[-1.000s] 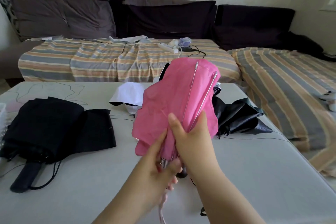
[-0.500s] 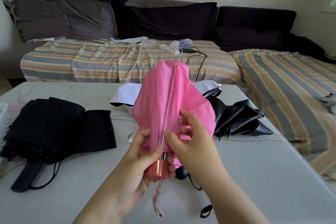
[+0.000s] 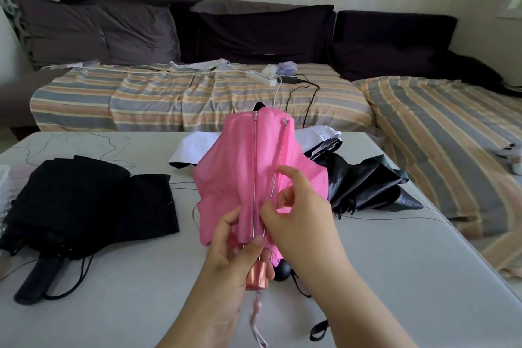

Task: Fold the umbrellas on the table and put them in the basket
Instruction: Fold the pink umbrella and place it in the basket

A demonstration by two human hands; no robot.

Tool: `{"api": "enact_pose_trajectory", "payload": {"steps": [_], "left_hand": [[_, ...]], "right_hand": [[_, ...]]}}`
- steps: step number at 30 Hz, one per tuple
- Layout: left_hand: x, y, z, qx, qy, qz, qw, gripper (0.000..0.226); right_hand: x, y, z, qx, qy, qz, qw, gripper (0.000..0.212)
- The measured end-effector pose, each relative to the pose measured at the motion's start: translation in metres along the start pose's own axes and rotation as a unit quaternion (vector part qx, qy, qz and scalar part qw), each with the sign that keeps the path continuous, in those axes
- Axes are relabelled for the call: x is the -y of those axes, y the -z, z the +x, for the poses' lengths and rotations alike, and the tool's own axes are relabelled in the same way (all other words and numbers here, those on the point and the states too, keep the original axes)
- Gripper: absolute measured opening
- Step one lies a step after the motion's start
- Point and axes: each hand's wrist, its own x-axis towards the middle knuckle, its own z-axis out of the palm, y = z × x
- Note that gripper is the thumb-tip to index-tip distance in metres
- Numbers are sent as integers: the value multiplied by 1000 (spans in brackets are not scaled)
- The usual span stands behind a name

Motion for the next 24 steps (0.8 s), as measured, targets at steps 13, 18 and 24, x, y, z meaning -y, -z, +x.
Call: {"api": "enact_pose_trajectory", "payload": {"steps": [13,18,24], "left_hand": [[-2,-1,0,6,-32,19,999,37],[1,-3,-2,6,-49,57,997,43],[9,5,-9,51,-61,165,983,45]], "right_hand": [[-4,9,-1,45,40,53,997,48],[1,3,-3,-56,87,-75,992,41],[5,42,29,-126,104,-77,984,57]]}}
